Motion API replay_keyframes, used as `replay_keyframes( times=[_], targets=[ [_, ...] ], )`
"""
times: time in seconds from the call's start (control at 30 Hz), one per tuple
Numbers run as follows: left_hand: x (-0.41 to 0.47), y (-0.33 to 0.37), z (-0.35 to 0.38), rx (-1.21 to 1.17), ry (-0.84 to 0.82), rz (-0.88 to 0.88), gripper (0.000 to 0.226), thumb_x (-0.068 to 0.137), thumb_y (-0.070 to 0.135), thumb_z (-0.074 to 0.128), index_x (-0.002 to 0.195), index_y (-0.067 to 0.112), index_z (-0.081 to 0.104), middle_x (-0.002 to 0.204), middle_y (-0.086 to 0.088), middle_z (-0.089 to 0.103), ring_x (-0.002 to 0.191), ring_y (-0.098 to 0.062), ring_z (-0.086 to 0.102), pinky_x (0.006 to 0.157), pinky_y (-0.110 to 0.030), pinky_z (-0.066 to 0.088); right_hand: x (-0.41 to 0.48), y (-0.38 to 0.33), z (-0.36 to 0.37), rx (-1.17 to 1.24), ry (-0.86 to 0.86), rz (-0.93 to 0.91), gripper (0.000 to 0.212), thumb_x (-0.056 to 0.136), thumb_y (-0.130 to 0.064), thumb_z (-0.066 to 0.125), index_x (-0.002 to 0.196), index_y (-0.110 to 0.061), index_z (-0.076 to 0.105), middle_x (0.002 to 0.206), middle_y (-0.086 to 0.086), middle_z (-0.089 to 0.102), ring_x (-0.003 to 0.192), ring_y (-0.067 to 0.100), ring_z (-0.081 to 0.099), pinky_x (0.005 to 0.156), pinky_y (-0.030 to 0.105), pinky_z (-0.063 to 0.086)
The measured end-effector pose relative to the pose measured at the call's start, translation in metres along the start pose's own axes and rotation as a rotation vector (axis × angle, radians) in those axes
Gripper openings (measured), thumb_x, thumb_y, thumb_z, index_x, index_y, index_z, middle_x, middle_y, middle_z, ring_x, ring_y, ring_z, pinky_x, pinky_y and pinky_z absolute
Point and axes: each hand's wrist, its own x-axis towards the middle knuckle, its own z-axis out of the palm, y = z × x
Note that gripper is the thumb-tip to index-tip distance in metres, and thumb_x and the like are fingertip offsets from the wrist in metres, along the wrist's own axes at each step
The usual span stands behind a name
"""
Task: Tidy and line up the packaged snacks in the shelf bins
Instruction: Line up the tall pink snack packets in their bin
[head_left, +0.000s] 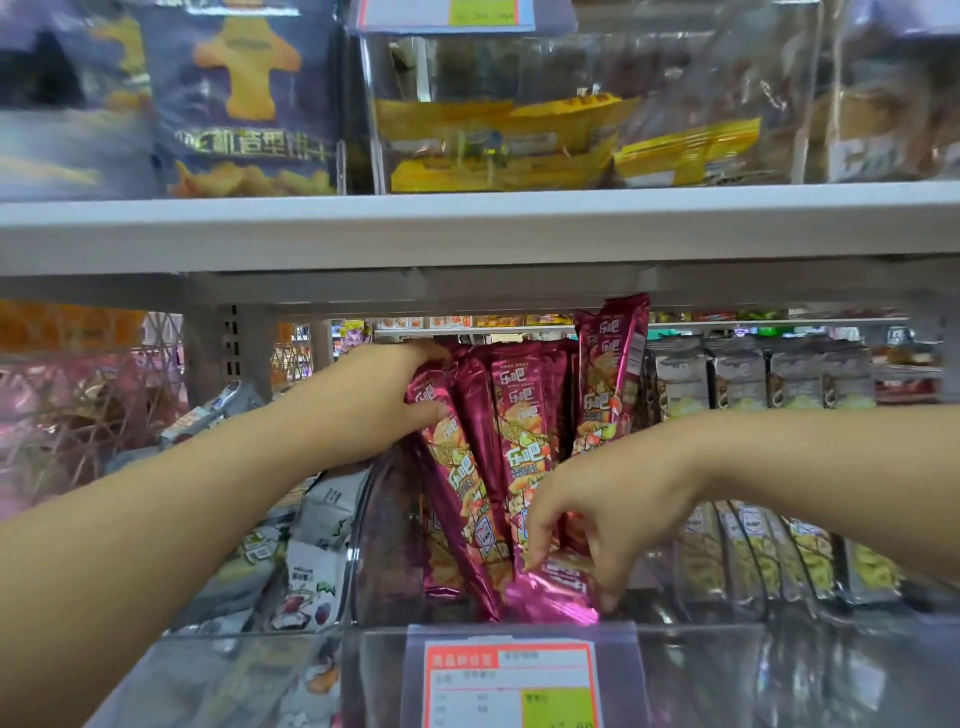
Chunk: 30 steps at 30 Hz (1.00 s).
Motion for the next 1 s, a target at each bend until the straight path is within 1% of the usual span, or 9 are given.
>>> replay_keyframes(
  times=[0.17,0.33,0.4,0.5,0.63,0.7,0.8,0.9,1.0],
  targets=[
    [0.001,-0.001,0.000,-0.019,0.025,0.006,0.062,0.088,0.036,0.063,0.143,0.023,0.039,0.143,0.004,0.047,0.128,-0.013,0.045,0.096,-0.016,0.031,-0.010,0.006,-0.015,0.320,0.009,0.024,0.023,0.082,-0.002,0.069,0.101,-0.014,0.062,0.051,-0.018,0.061,0.045,-0.006,0.053,0.047,0.006,0.038],
    [0.002,0.000,0.001,-0.016,0.036,0.003,0.062,0.088,0.034,0.064,0.144,0.024,0.037,0.143,0.004,0.047,0.130,-0.014,0.044,0.101,-0.020,0.031,-0.012,0.014,-0.022,0.336,0.322,0.080,0.016,0.081,-0.023,0.070,0.076,-0.022,0.055,0.072,0.002,0.064,0.063,0.007,0.058,0.070,0.032,0.051],
    [0.003,0.001,0.001,-0.013,0.032,0.008,0.062,0.088,0.033,0.064,0.144,0.024,0.037,0.144,0.004,0.046,0.130,-0.014,0.044,0.101,-0.020,0.031,-0.012,0.021,-0.021,0.314,0.460,0.115,0.025,0.077,-0.034,0.072,0.076,-0.018,0.053,0.070,0.001,0.059,0.062,0.010,0.053,0.063,0.036,0.045],
    [0.005,0.002,0.001,-0.034,0.018,0.014,0.062,0.088,0.033,0.064,0.144,0.025,0.037,0.143,0.004,0.047,0.129,-0.015,0.045,0.103,-0.024,0.034,-0.015,0.026,-0.018,0.299,0.538,0.153,0.031,0.077,-0.036,0.073,0.079,-0.020,0.047,0.064,-0.006,0.051,0.050,0.004,0.043,0.049,0.019,0.034],
    [0.007,0.004,0.001,-0.049,0.009,0.041,0.062,0.088,0.032,0.065,0.143,0.027,0.037,0.143,0.003,0.048,0.130,-0.015,0.045,0.104,-0.026,0.035,-0.020,0.027,-0.014,0.339,0.661,0.187,0.047,0.073,-0.040,0.076,0.099,-0.016,0.047,0.066,-0.008,0.058,0.046,0.000,0.048,0.043,0.013,0.034],
    [0.008,0.006,0.001,-0.051,0.013,0.049,0.062,0.088,0.030,0.065,0.143,0.027,0.037,0.142,0.003,0.049,0.128,-0.016,0.046,0.102,-0.024,0.035,-0.020,0.031,-0.014,0.339,0.768,0.227,0.037,0.072,-0.037,0.077,0.085,-0.019,0.048,0.050,-0.013,0.056,0.040,-0.004,0.048,0.039,0.011,0.032],
    [0.009,0.008,0.001,-0.078,0.027,0.062,0.059,0.087,0.028,0.066,0.138,0.030,0.037,0.130,0.000,0.058,0.117,-0.018,0.055,0.095,-0.025,0.041,-0.021,0.034,-0.014,0.282,0.837,0.333,0.047,0.068,-0.049,0.077,0.066,-0.021,0.040,0.035,-0.009,0.044,0.034,0.003,0.041,0.037,0.017,0.028],
    [0.012,0.010,0.004,-0.089,0.017,0.092,0.050,0.088,0.027,0.064,0.130,0.032,0.037,0.115,-0.004,0.064,0.099,-0.021,0.061,0.085,-0.033,0.048,-0.023,0.034,-0.011,0.262,0.857,0.377,0.052,0.065,-0.052,0.079,0.075,-0.017,0.042,0.049,-0.007,0.044,0.040,0.005,0.039,0.036,0.017,0.025],
    [0.018,0.011,0.008,-0.070,-0.004,0.108,0.047,0.090,0.021,0.061,0.130,0.029,0.039,0.119,-0.002,0.061,0.102,-0.020,0.059,0.087,-0.033,0.047,-0.016,0.032,-0.005,0.316,0.872,0.318,0.079,0.061,-0.050,0.082,0.117,-0.017,0.037,0.067,-0.002,0.062,0.056,0.006,0.056,0.044,0.017,0.039]
  ],
)
